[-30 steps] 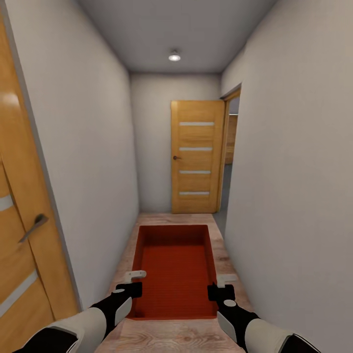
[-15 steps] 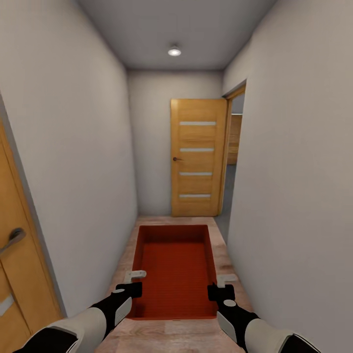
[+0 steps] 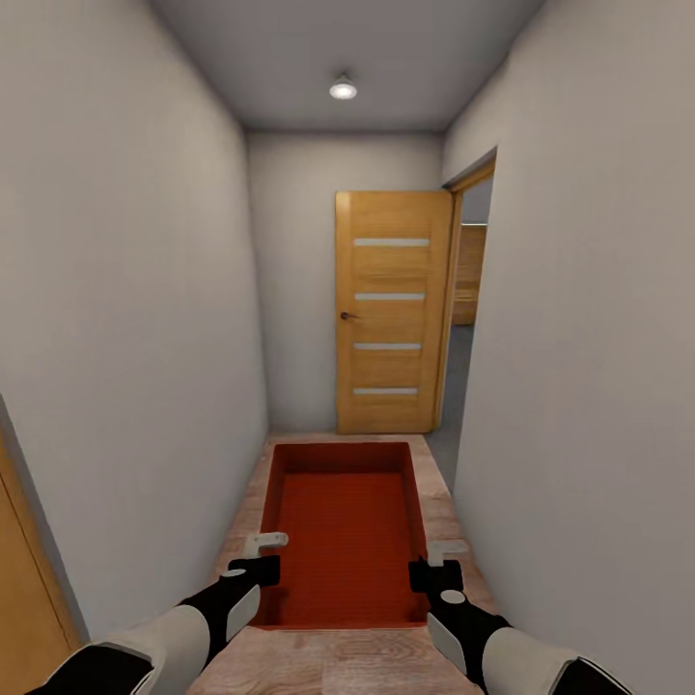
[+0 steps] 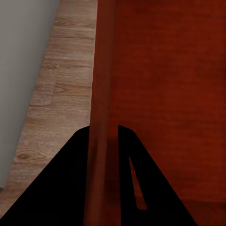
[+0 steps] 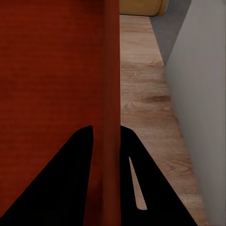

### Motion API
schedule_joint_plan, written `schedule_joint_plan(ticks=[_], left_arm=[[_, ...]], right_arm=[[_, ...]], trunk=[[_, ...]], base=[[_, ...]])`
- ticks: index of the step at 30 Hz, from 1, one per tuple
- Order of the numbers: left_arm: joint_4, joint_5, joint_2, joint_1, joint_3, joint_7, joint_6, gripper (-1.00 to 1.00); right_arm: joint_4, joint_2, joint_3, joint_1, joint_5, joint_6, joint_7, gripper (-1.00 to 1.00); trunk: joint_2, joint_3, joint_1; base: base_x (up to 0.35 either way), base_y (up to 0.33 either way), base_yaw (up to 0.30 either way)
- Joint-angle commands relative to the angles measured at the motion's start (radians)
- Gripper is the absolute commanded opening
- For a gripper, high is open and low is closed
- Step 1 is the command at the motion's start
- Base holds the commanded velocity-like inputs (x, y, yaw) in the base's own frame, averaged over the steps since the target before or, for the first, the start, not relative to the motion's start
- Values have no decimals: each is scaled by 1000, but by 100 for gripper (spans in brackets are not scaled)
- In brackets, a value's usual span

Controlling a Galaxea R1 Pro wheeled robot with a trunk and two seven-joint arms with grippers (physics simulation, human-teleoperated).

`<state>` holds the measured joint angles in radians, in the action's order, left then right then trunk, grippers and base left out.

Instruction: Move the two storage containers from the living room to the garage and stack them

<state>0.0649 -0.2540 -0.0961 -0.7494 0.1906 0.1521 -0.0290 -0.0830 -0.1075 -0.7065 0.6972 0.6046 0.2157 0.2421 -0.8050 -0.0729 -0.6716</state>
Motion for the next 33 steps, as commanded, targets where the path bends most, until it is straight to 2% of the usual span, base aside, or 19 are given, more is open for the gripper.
schedule_joint_plan(ticks=[1,33], left_arm=[[3,2,12,-2,-65,81,-14,-100],[3,2,12,-2,-66,81,-13,-100]], right_arm=[[0,0,-17,0,12,-3,-14,-100],[0,0,-17,0,13,-1,-14,-100]], trunk=[[-1,-2,-1],[-1,-2,-1]], base=[[325,0,0],[325,0,0]])
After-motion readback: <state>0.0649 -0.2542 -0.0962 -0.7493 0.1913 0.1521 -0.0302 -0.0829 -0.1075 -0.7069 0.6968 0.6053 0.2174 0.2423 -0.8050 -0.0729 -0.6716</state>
